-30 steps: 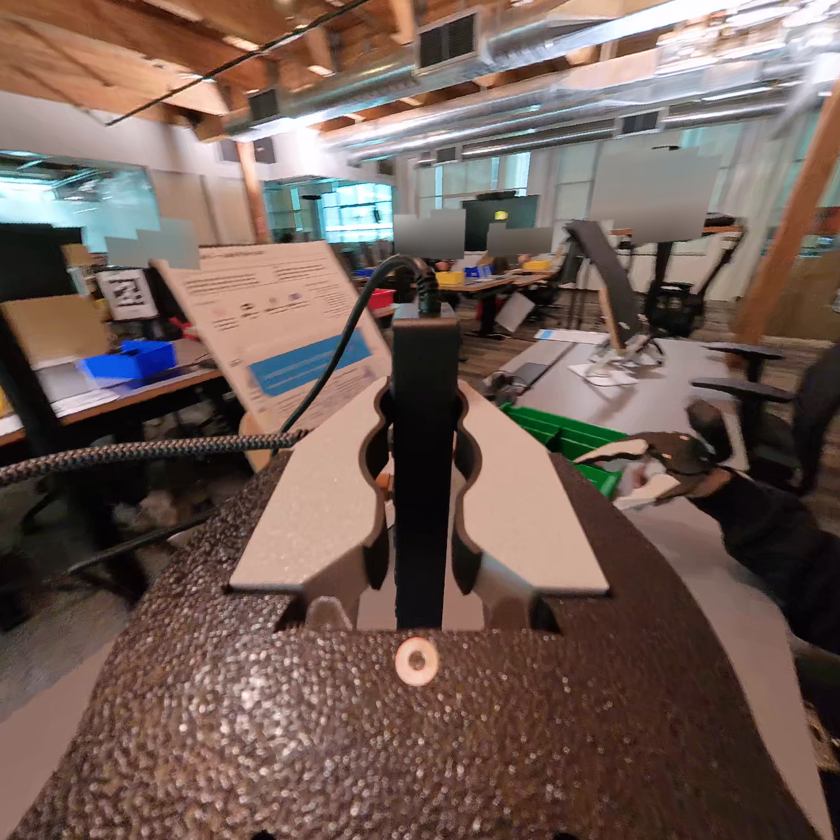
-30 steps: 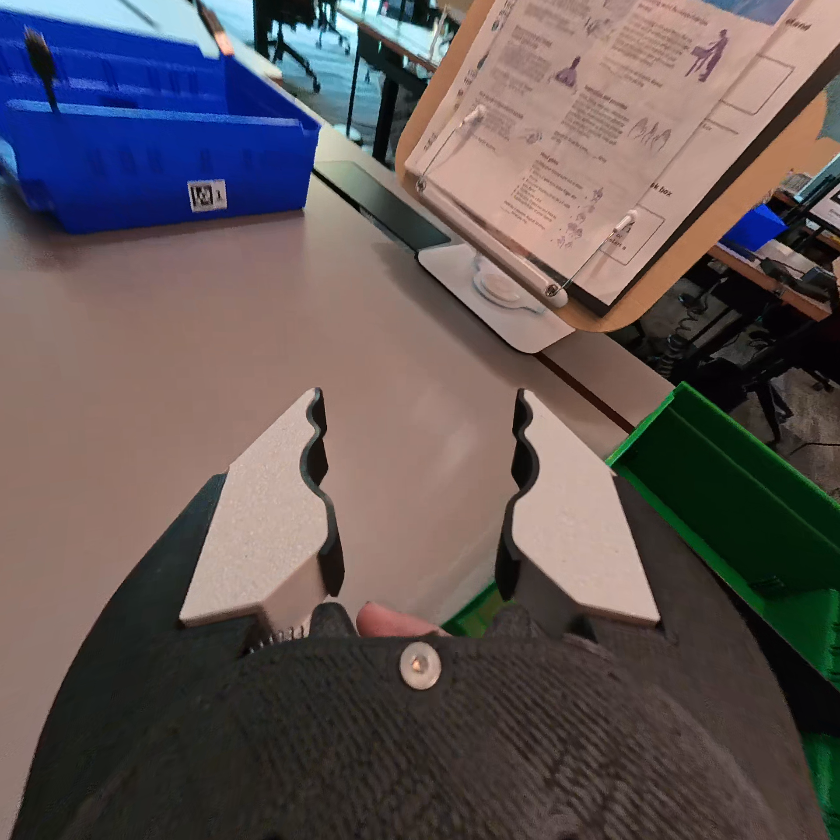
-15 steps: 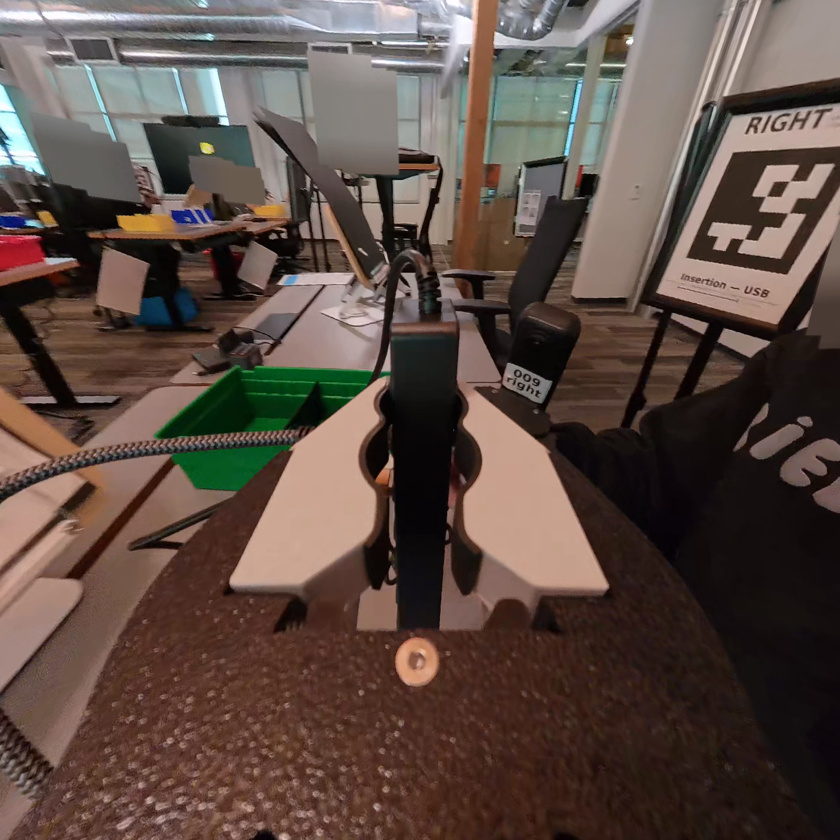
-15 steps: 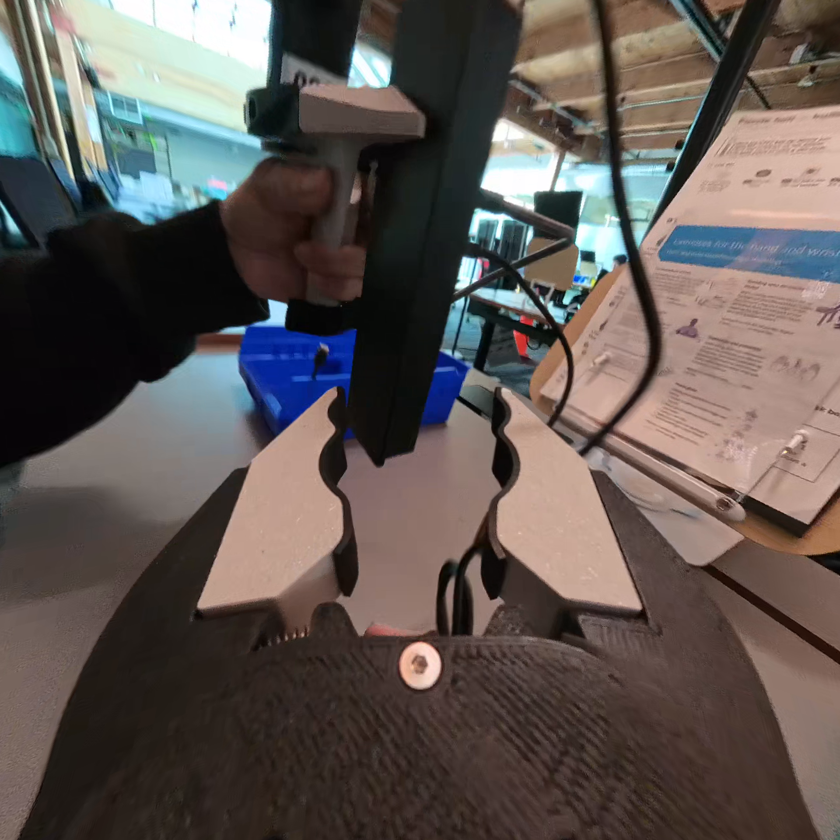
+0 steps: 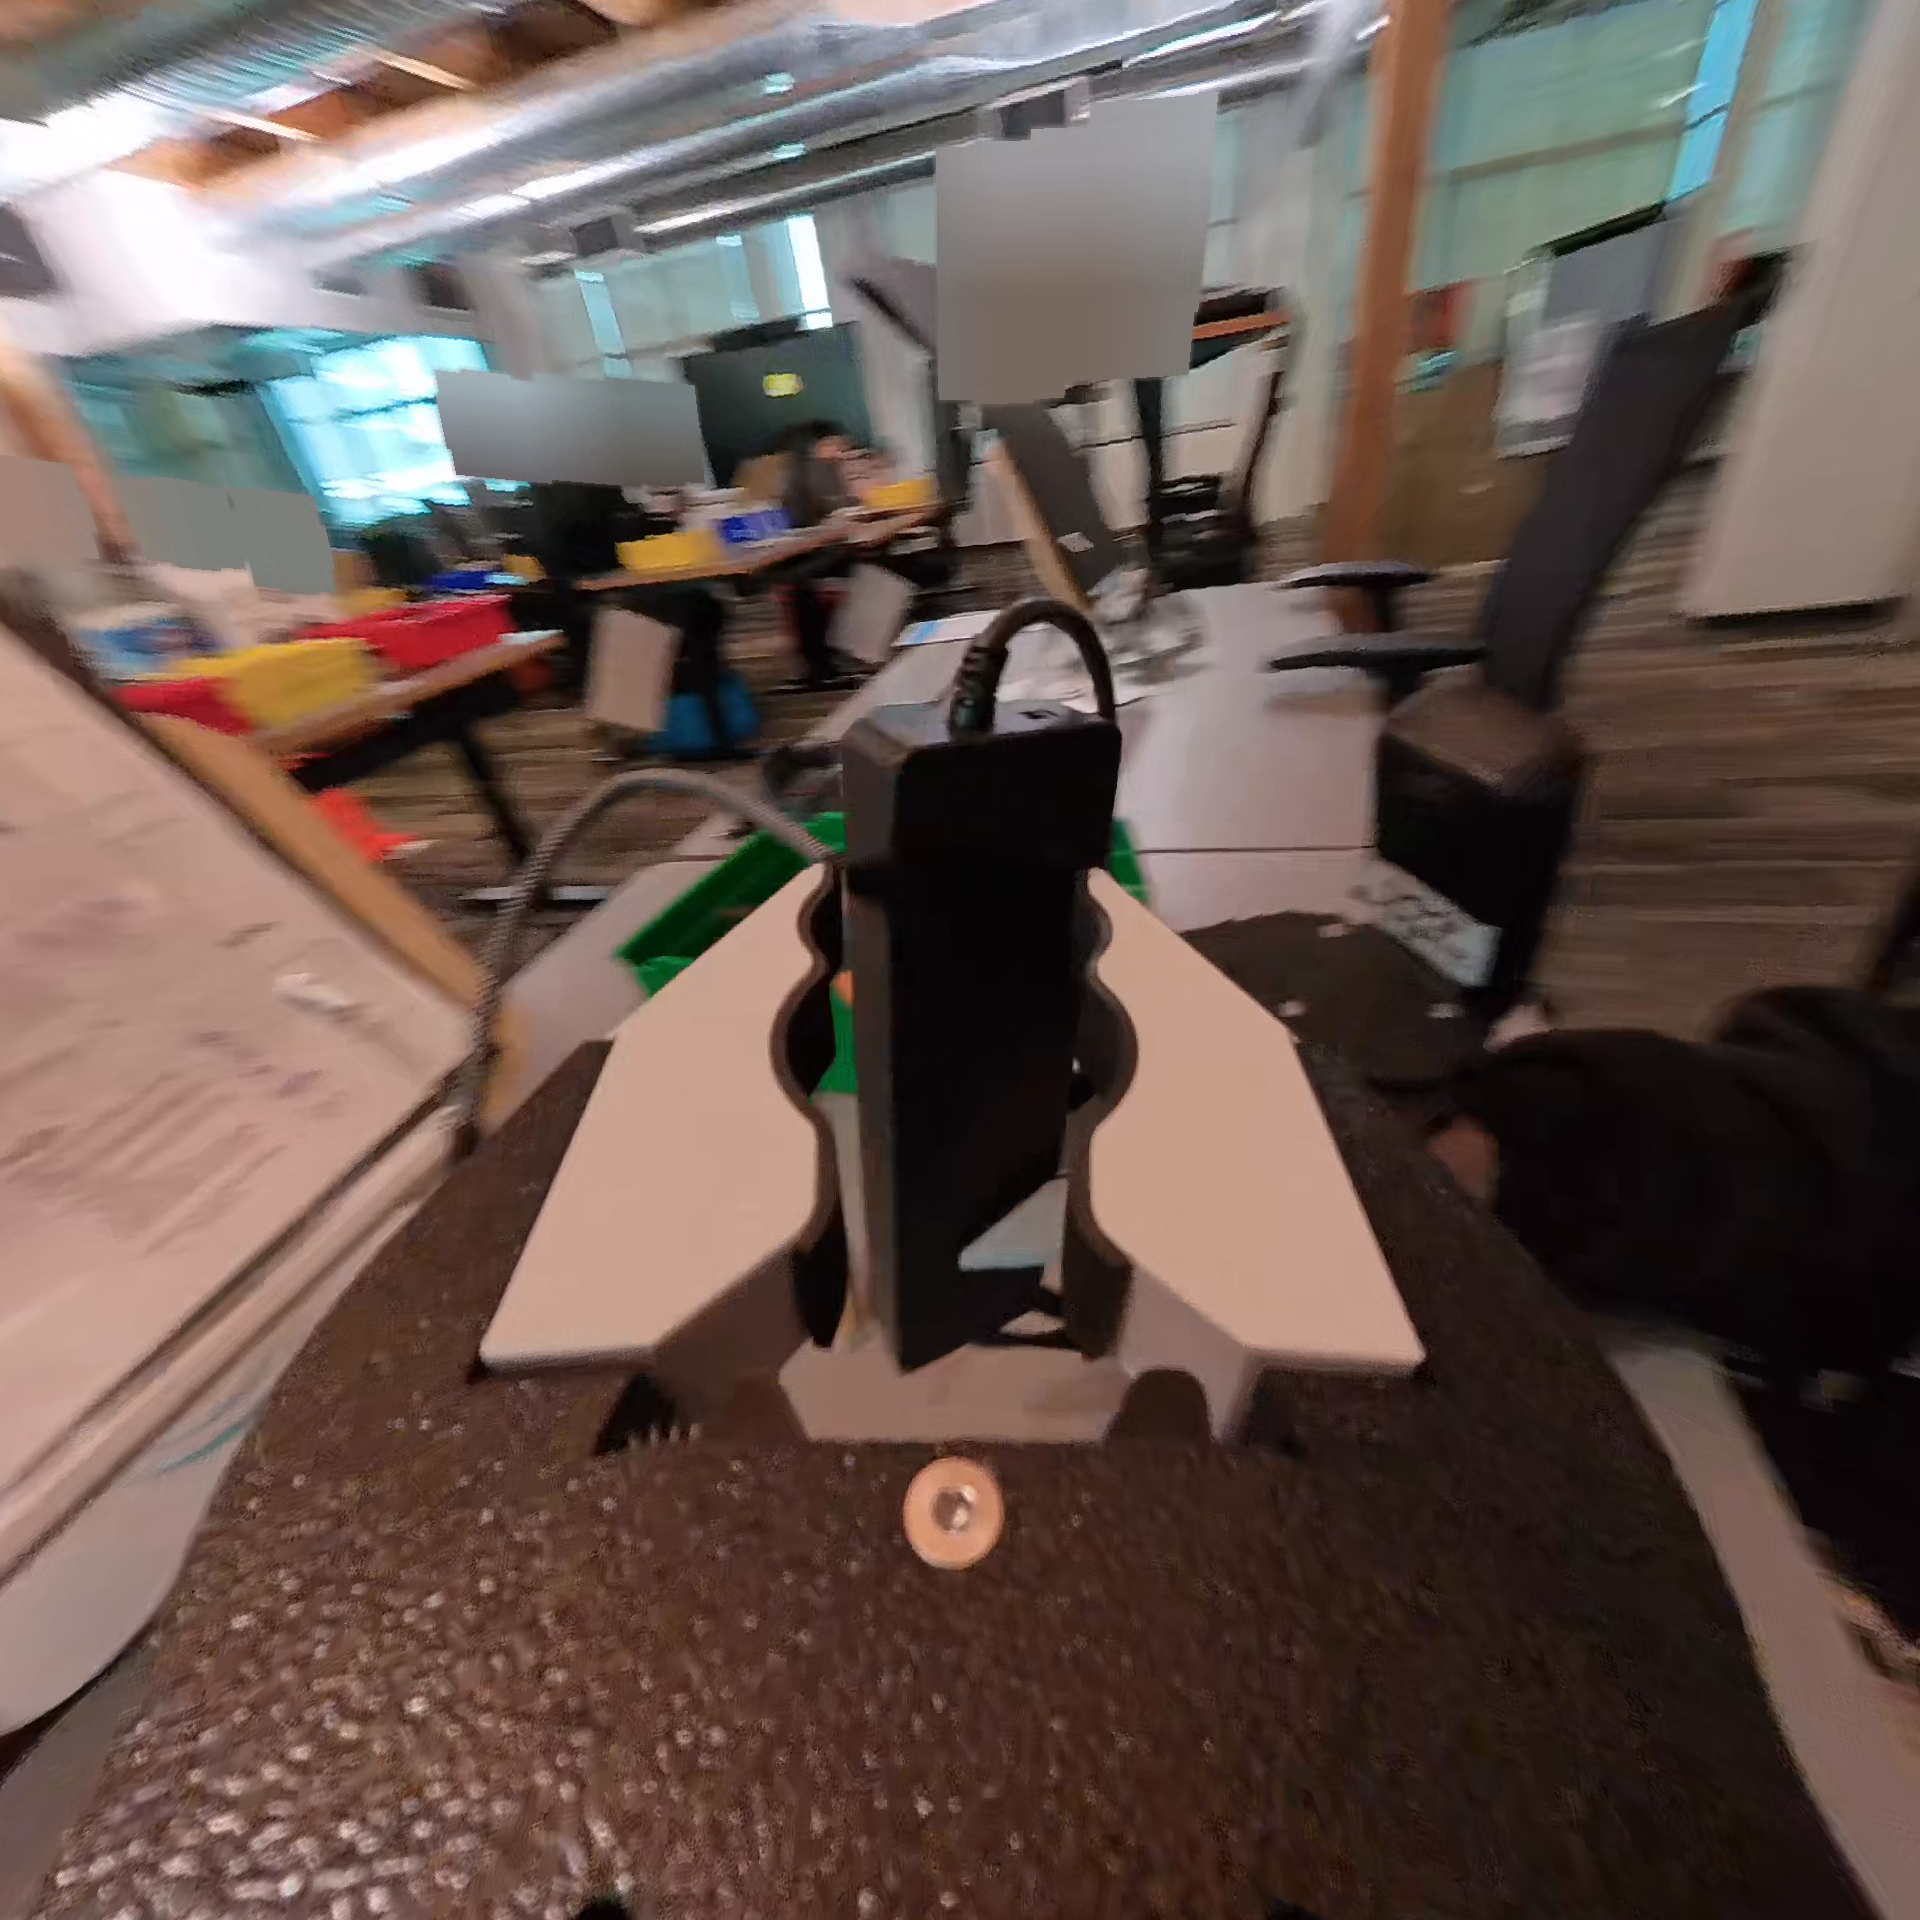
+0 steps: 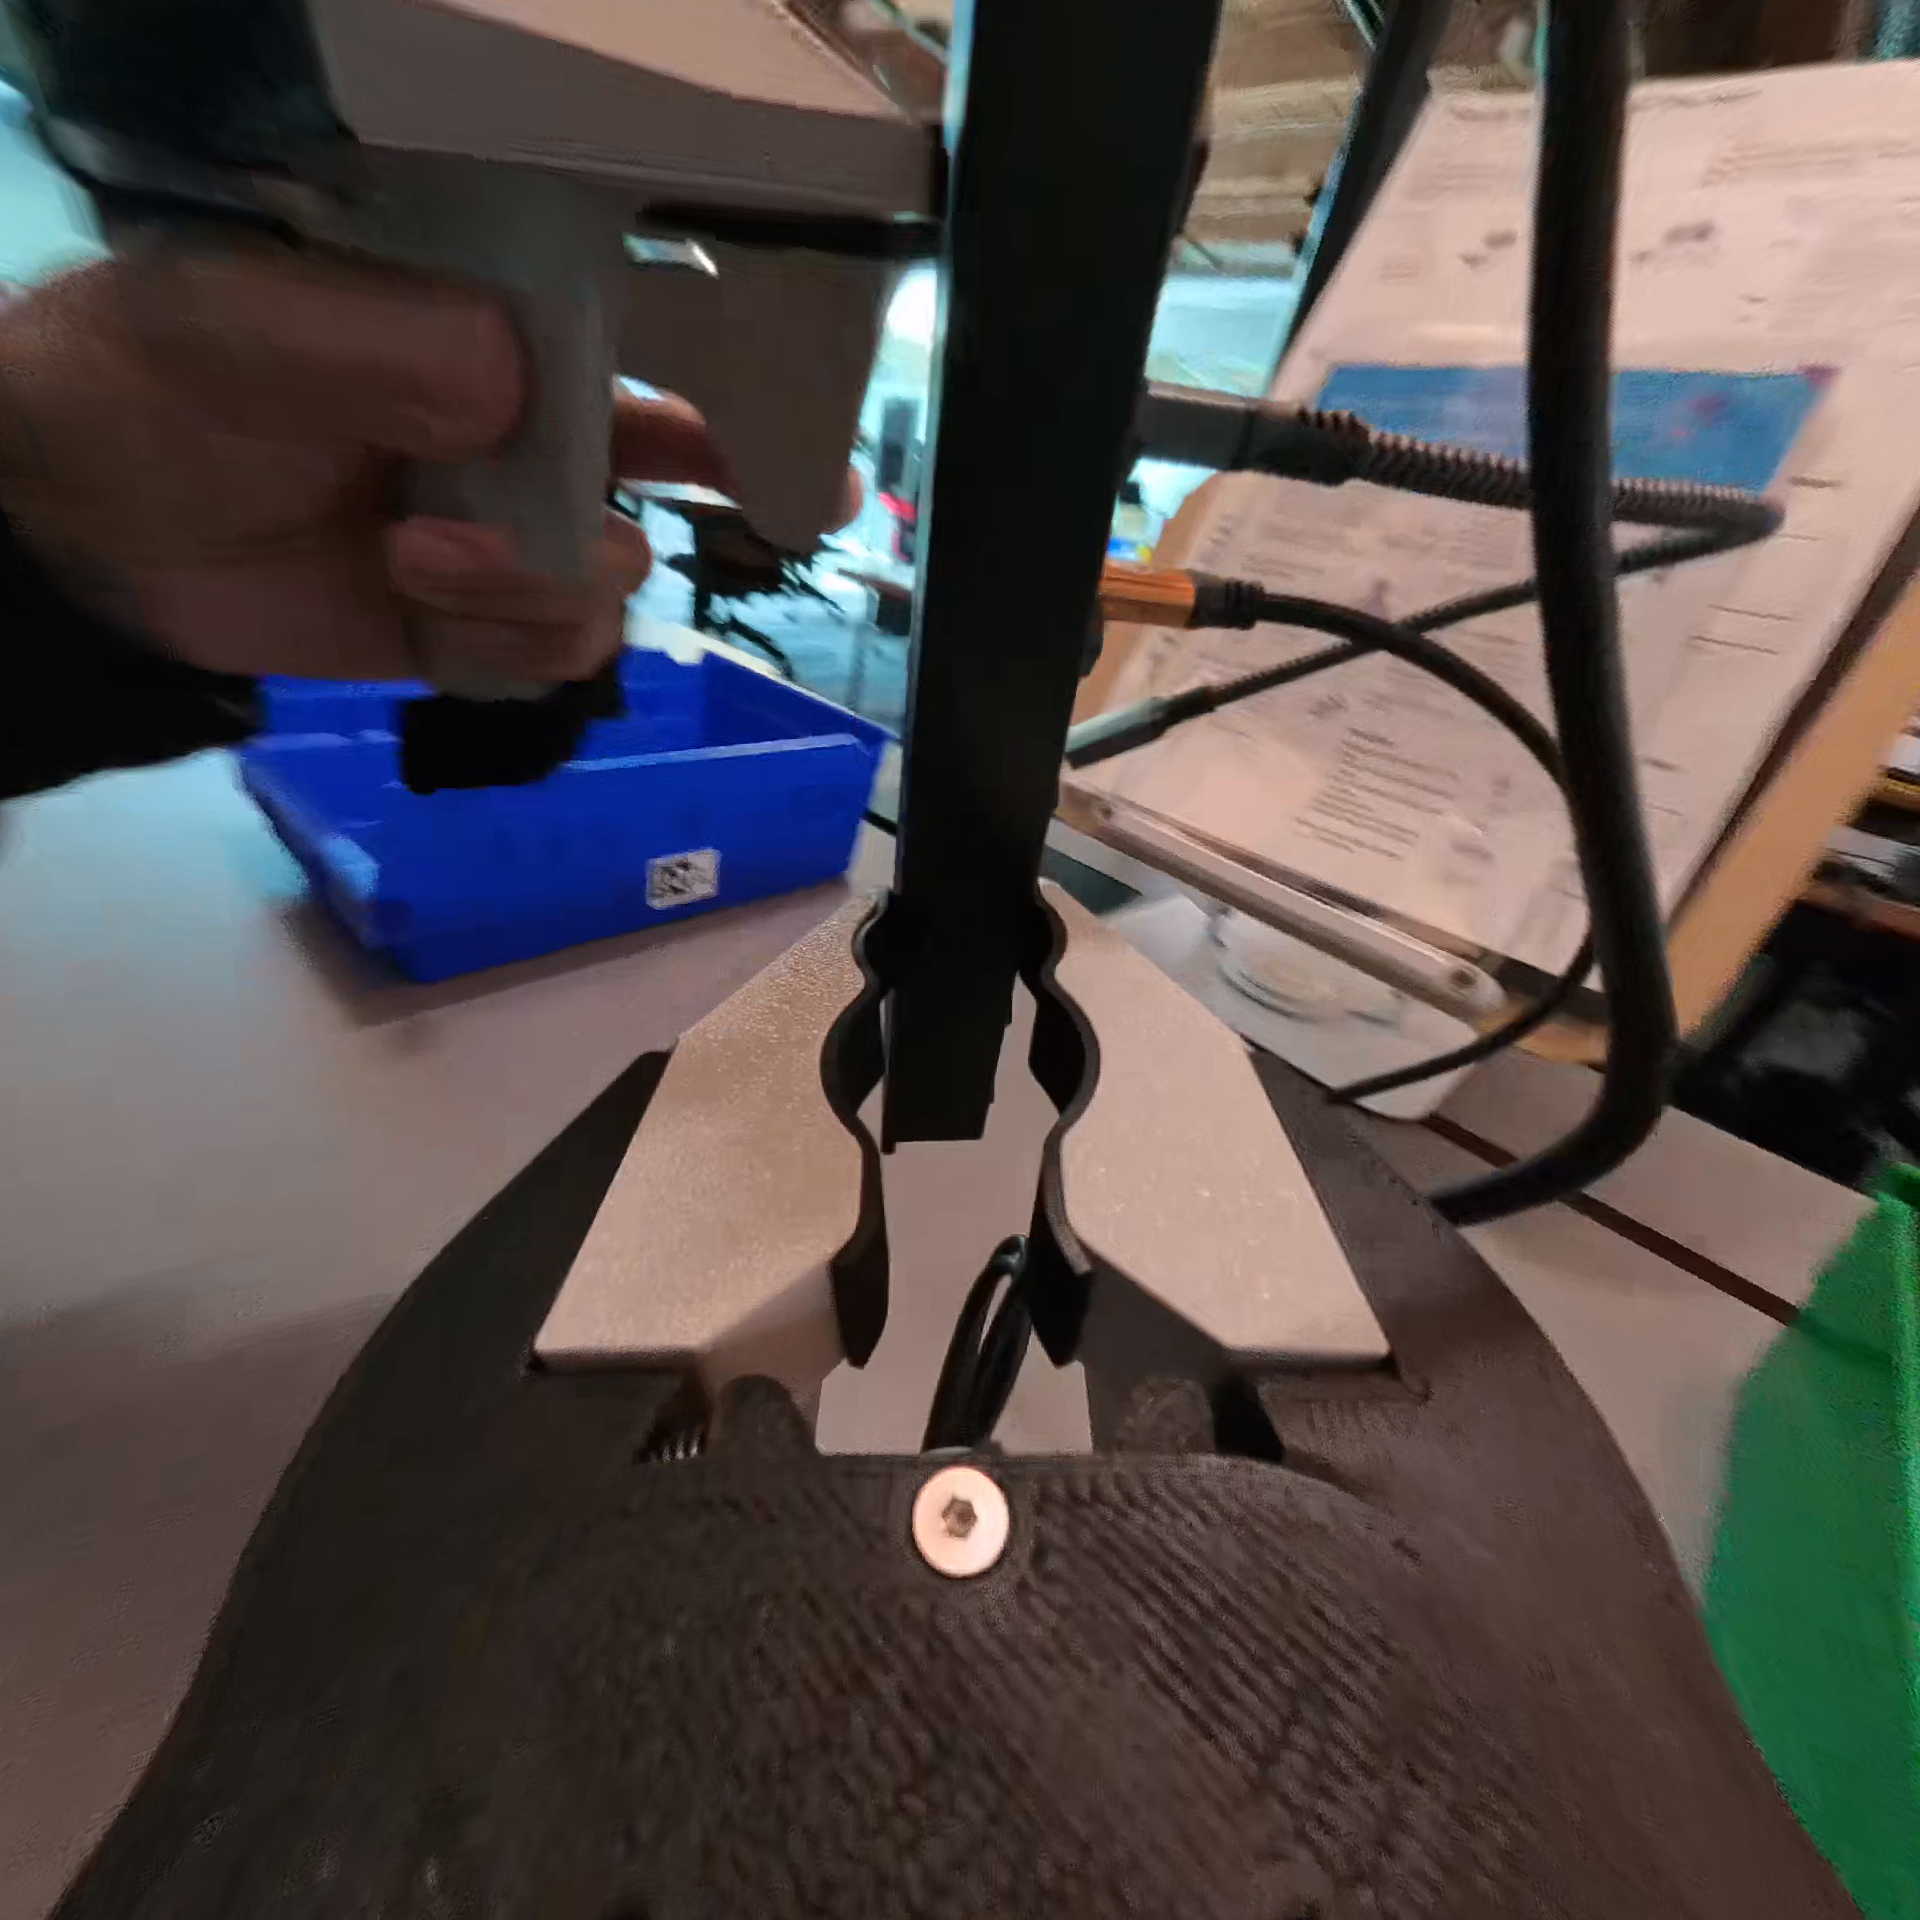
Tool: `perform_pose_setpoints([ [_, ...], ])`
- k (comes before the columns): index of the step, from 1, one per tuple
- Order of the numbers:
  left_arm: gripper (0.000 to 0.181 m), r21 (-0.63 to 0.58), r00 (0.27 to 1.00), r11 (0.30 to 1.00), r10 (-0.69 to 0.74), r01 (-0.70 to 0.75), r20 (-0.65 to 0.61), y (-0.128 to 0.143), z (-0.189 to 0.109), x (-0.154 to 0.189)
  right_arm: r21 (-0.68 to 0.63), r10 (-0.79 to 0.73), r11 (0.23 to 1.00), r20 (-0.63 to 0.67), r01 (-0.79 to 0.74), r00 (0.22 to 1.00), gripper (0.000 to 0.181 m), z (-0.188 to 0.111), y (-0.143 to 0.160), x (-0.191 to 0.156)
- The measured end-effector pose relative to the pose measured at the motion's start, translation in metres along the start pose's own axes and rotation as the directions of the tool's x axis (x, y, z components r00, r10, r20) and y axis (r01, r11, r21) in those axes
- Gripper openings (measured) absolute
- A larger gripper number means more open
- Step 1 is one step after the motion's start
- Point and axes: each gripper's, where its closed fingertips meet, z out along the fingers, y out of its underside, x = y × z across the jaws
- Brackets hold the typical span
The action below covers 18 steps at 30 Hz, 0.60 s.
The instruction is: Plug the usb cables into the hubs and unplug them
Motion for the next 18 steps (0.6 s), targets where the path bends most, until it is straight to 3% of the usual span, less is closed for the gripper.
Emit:
perform_pose_setpoints([
  [4, 0.066, -0.104, 0.97, 0.991, 0.106, -0.085, 0.218, 0.03, 0.001, -0.012, -0.114, -0.07, 0.992, -0.124, 0.056, 0.99, 0.021, 0.0, 0.014, 0.013],
  [6, 0.065, -0.127, 0.956, 0.989, 0.109, -0.076, 0.271, 0.046, 0.003, -0.016, -0.125, -0.118, 0.987, -0.151, 0.1, 0.981, 0.021, 0.001, 0.016, 0.011],
  [9, 0.07, -0.069, 0.962, 0.997, -0.002, 0.022, 0.274, 0.054, 0.009, -0.018, -0.101, -0.196, 0.978, -0.139, 0.183, 0.971, 0.02, 0.005, 0.012, -0.004],
  [13, 0.063, 0.053, 0.955, 0.99, -0.139, 0.13, 0.263, 0.035, 0.004, -0.022, -0.144, -0.306, 0.947, -0.143, 0.286, 0.941, 0.021, 0.009, 0.017, -0.014],
  [18, 0.062, 0.006, 0.957, 0.988, -0.148, 0.152, 0.248, 0.038, 0.006, -0.021, -0.152, -0.375, 0.923, -0.145, 0.354, 0.916, 0.025, 0.011, 0.016, -0.022],
])
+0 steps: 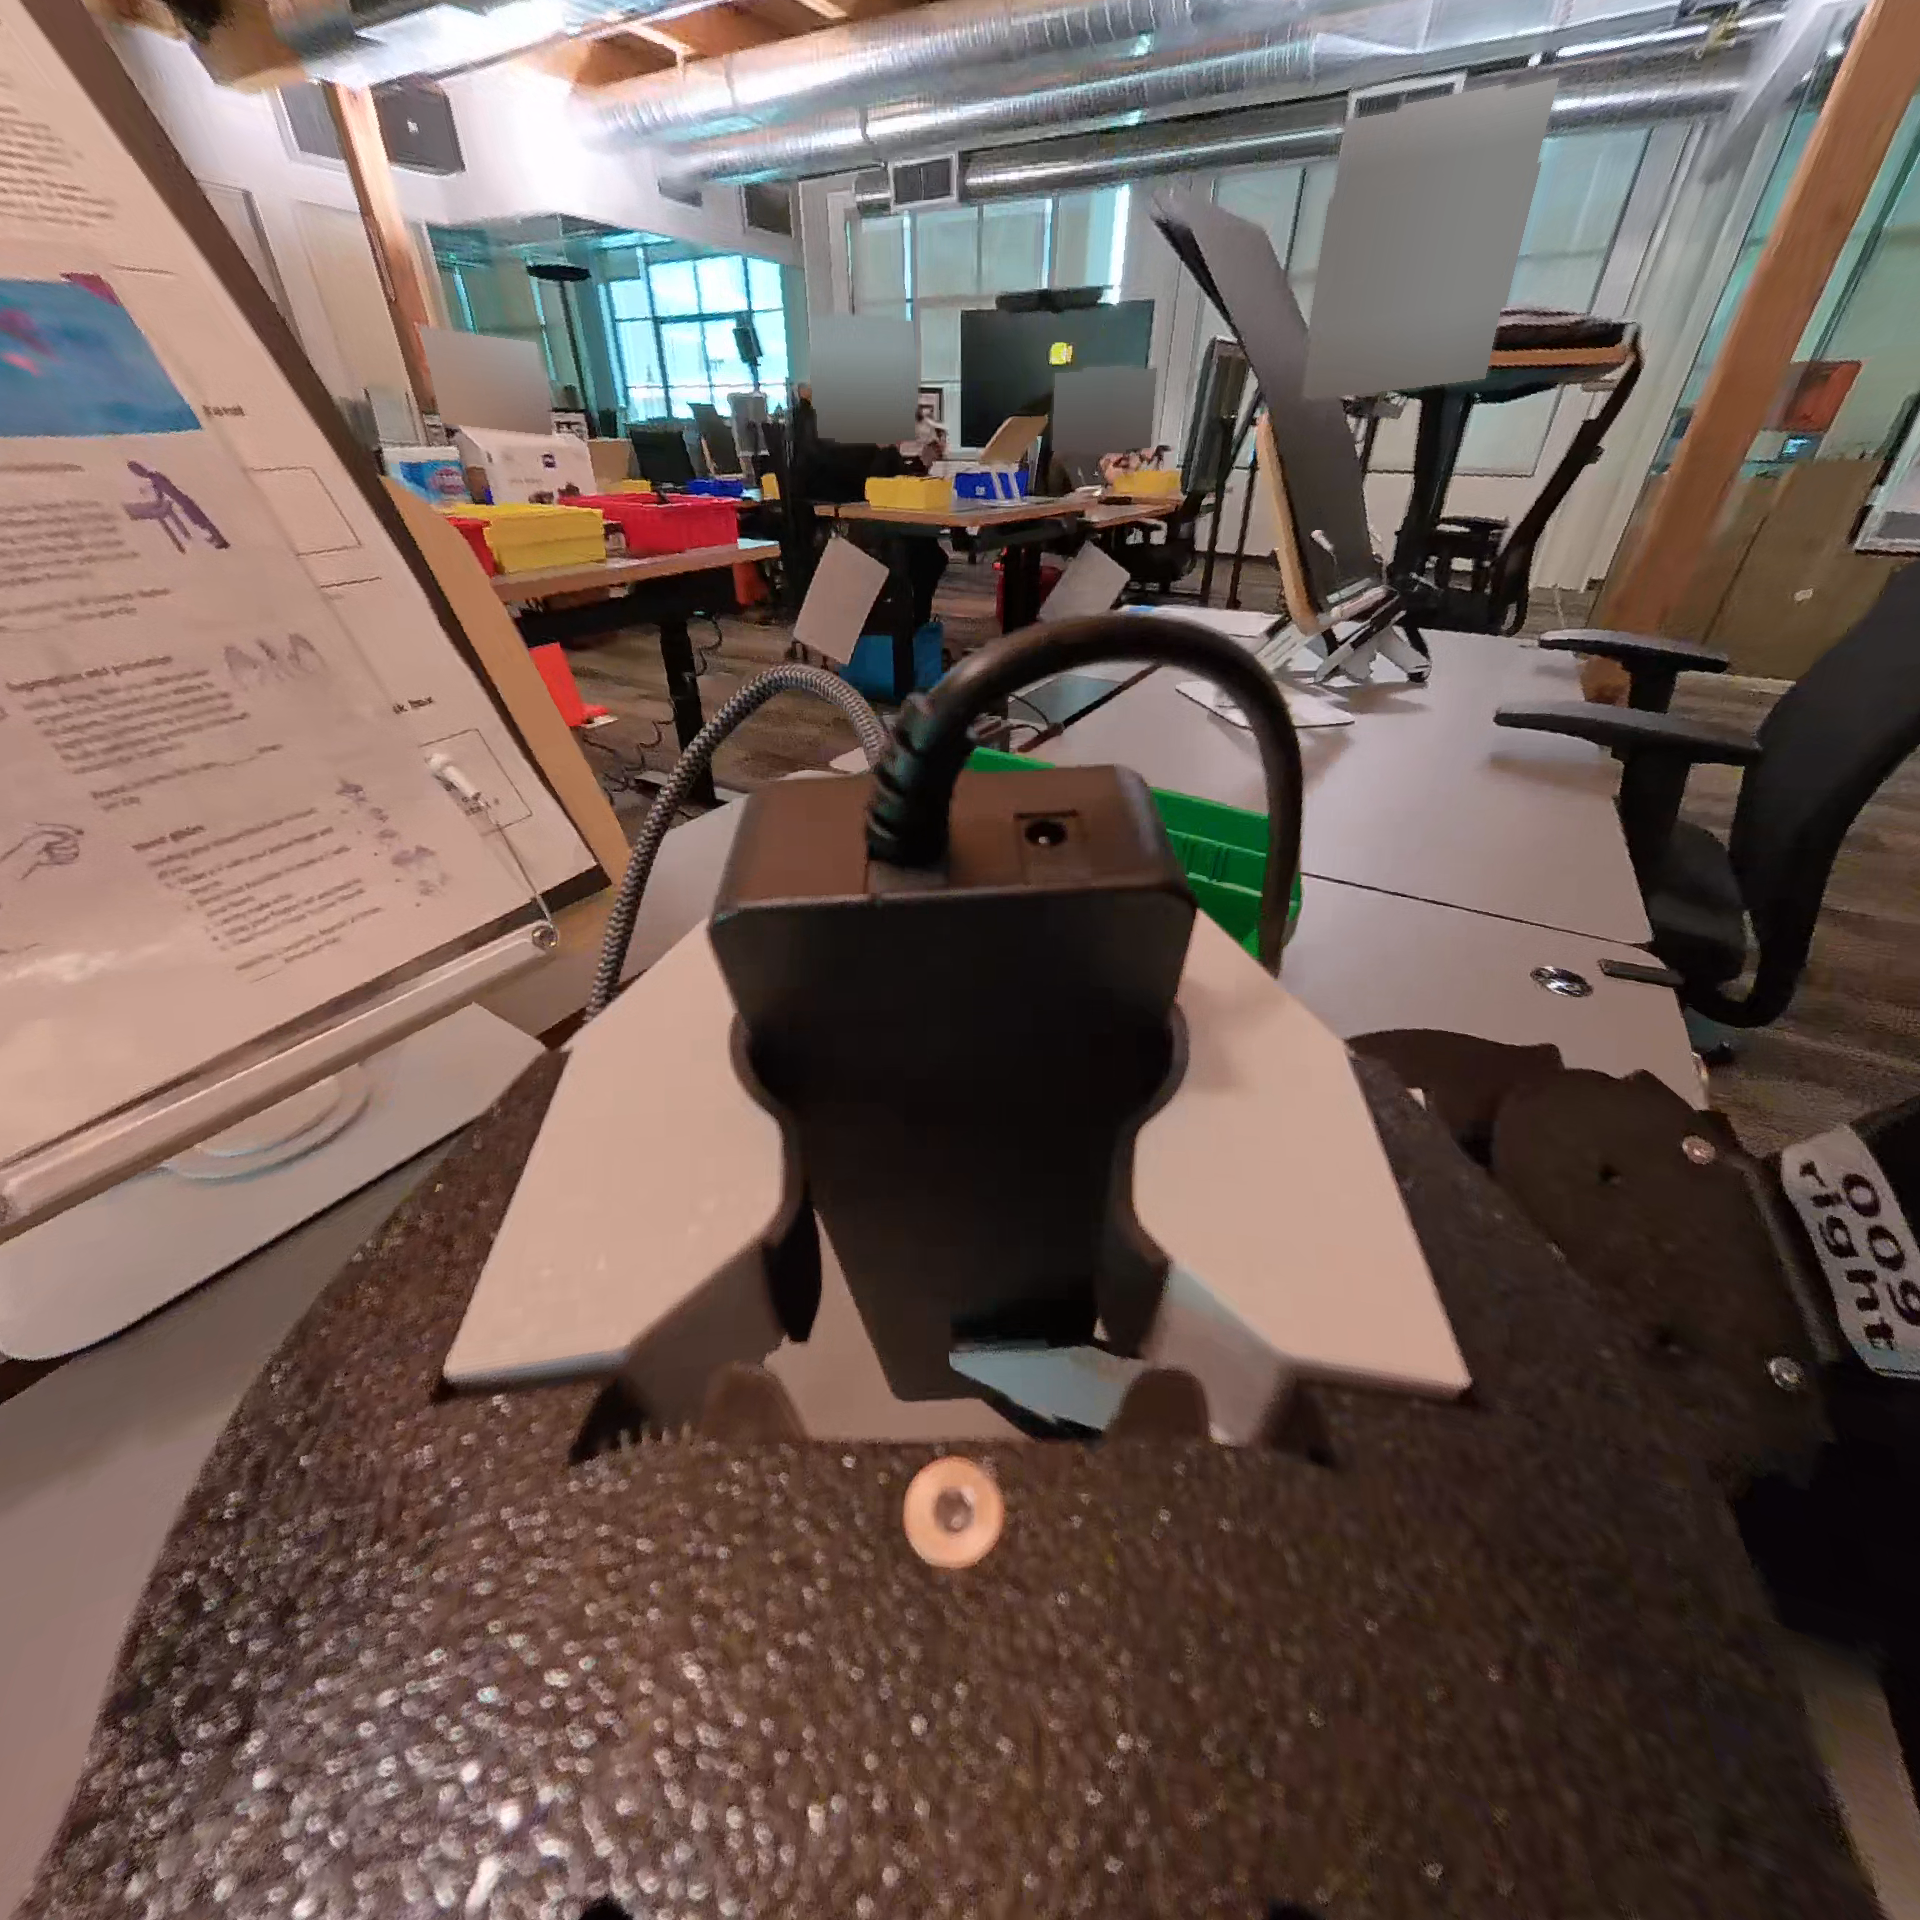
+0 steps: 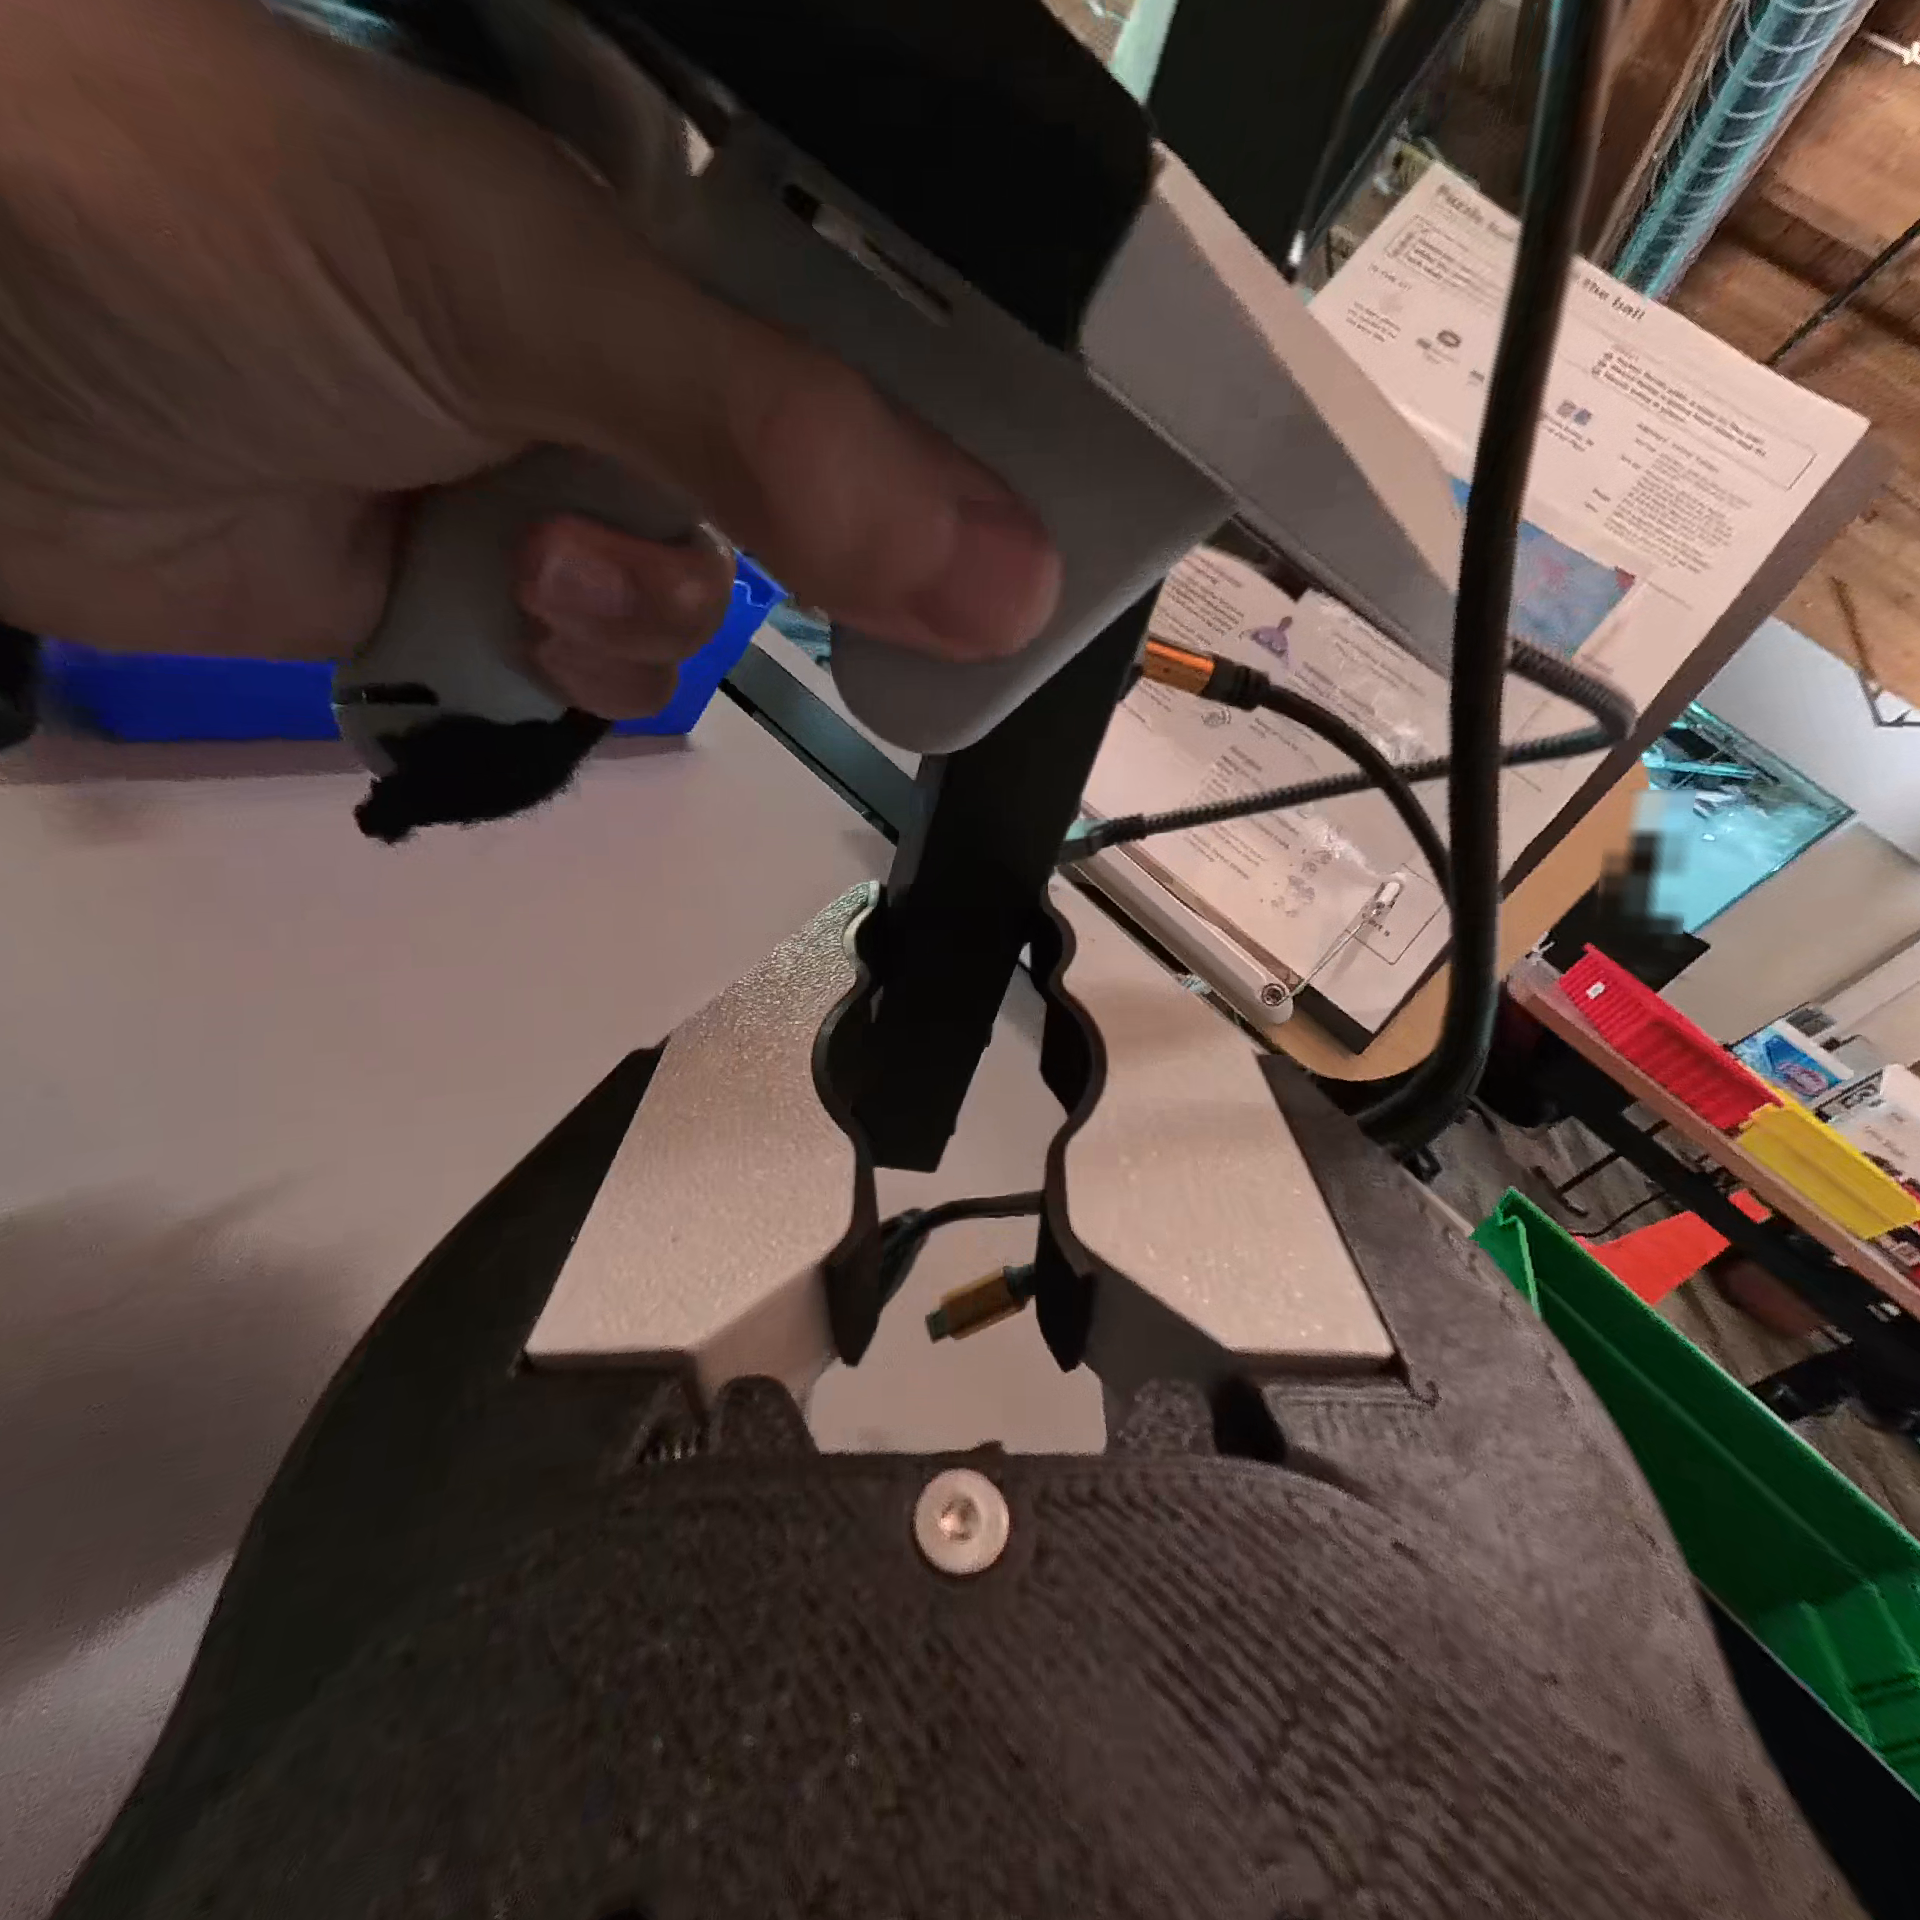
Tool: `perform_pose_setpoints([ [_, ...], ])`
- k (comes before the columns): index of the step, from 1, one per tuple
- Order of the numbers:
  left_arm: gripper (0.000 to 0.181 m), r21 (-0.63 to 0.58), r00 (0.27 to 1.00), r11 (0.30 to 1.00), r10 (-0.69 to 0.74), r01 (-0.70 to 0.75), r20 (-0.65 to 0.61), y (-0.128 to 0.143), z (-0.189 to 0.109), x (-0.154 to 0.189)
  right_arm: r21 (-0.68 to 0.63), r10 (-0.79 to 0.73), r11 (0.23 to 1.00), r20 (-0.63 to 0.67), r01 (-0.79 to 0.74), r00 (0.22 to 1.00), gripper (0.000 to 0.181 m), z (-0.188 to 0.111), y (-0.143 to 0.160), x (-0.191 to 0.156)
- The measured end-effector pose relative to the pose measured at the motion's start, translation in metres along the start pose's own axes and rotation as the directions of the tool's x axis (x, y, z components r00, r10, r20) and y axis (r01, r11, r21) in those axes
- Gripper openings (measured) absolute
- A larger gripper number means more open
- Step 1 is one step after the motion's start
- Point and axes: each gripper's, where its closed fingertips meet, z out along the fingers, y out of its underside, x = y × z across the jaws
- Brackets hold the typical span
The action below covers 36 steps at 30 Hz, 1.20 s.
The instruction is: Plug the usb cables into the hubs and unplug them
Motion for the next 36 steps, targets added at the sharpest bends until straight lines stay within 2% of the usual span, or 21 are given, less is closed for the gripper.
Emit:
perform_pose_setpoints([
  [2, 0.062, -0.015, 0.999, 1.0, -0.005, 0.005, -0.033, 0.001, -0.001, 0.001, 0.028, -0.036, 0.999, 0.062, 0.034, 0.997, 0.028, 0.0, -0.006, -0.008],
  [4, 0.062, -0.049, 0.999, 0.999, 0.015, -0.017, -0.029, 0.005, -0.004, -0.006, 0.044, -0.107, 0.994, 0.197, 0.1, 0.975, 0.035, -0.004, -0.009, -0.021],
  [6, 0.062, -0.084, 0.997, 0.994, 0.071, -0.073, -0.027, 0.009, -0.008, -0.013, 0.084, -0.168, 0.986, 0.376, 0.147, 0.911, 0.04, -0.023, -0.016, -0.035],
  [8, 0.062, -0.101, 0.992, 0.989, 0.101, -0.109, -0.081, 0.013, -0.012, -0.011, 0.151, -0.151, 0.985, 0.53, 0.082, 0.834, 0.045, -0.054, -0.036, -0.041],
  [10, 0.062, -0.11, 0.977, 0.982, 0.134, -0.153, -0.167, 0.017, -0.015, -0.001, 0.22, -0.032, 0.972, 0.492, -0.089, 0.87, 0.05, -0.069, -0.07, -0.011],
  [12, 0.062, -0.125, 0.956, 0.967, 0.19, -0.221, -0.223, 0.024, -0.015, 0.009, 0.26, 0.166, 0.926, 0.369, -0.273, 0.914, 0.052, -0.073, -0.091, 0.036],
  [14, 0.062, -0.143, 0.924, 0.936, 0.277, -0.321, -0.263, 0.033, -0.011, 0.021, 0.234, 0.357, 0.872, 0.296, -0.43, 0.886, 0.051, -0.071, -0.088, 0.065],
  [15, 0.062, -0.157, 0.909, 0.915, 0.324, -0.372, -0.263, 0.038, -0.008, 0.025, 0.189, 0.41, 0.861, 0.292, -0.473, 0.864, 0.055, -0.068, -0.081, 0.067],
  [18, 0.062, -0.192, 0.839, 0.821, 0.497, -0.537, -0.221, 0.048, 0.004, 0.033, 0.021, 0.414, 0.896, 0.317, -0.443, 0.853, 0.066, -0.055, -0.058, 0.045],
  [20, 0.062, -0.231, 0.79, 0.756, 0.598, -0.612, -0.135, 0.047, 0.008, 0.023, -0.007, 0.409, 0.9, 0.361, -0.436, 0.838, 0.053, -0.055, -0.055, 0.033],
  [23, 0.062, -0.229, 0.742, 0.714, 0.666, -0.662, -0.068, 0.04, 0.008, 0.016, 0.007, 0.403, 0.896, 0.405, -0.444, 0.82, 0.041, -0.056, -0.057, 0.029],
  [24, 0.062, -0.245, 0.721, 0.69, 0.691, -0.681, -0.055, 0.04, 0.009, 0.014, 0.007, 0.406, 0.894, 0.411, -0.448, 0.816, 0.043, -0.056, -0.057, 0.027],
  [25, 0.061, -0.264, 0.695, 0.661, 0.717, -0.702, -0.052, 0.042, 0.01, 0.012, -0.001, 0.412, 0.888, 0.441, -0.459, 0.797, 0.058, -0.056, -0.059, 0.022],
  [26, 0.061, -0.287, 0.672, 0.635, 0.739, -0.717, -0.045, 0.043, 0.01, 0.01, -0.011, 0.421, 0.878, 0.494, -0.479, 0.761, 0.057, -0.059, -0.064, 0.014],
  [27, 0.062, -0.296, 0.65, 0.614, 0.759, -0.731, -0.032, 0.044, 0.011, 0.009, -0.026, 0.443, 0.869, 0.487, -0.495, 0.752, 0.057, -0.058, -0.064, 0.013],
  [29, 0.061, -0.278, 0.628, 0.594, 0.777, -0.755, -0.045, 0.045, 0.013, 0.016, -0.035, 0.436, 0.889, 0.37, -0.457, 0.82, 0.044, -0.047, -0.051, 0.023],
  [30, 0.061, -0.274, 0.624, 0.589, 0.779, -0.76, -0.056, 0.048, 0.014, 0.02, -0.031, 0.422, 0.897, 0.355, -0.44, 0.834, 0.051, -0.045, -0.049, 0.023],
  [32, 0.061, -0.276, 0.61, 0.574, 0.79, -0.771, -0.058, 0.051, 0.016, 0.024, -0.014, 0.416, 0.893, 0.404, -0.449, 0.815, 0.046, -0.044, -0.052, 0.014],
  [33, 0.061, -0.29, 0.605, 0.568, 0.795, -0.77, -0.049, 0.053, 0.017, 0.022, -0.009, 0.416, 0.896, 0.364, -0.444, 0.833, 0.035, -0.041, -0.048, 0.018],
  [34, 0.061, -0.302, 0.597, 0.559, 0.802, -0.772, -0.04, 0.054, 0.017, 0.019, -0.003, 0.394, 0.907, 0.359, -0.421, 0.846, 0.032, -0.039, -0.046, 0.018],
  [36, 0.062, -0.277, 0.613, 0.592, 0.79, -0.757, 0.015, 0.048, 0.018, 0.018, -0.005, 0.432, 0.889, 0.338, -0.457, 0.836, 0.027, -0.037, -0.046, 0.022],
])
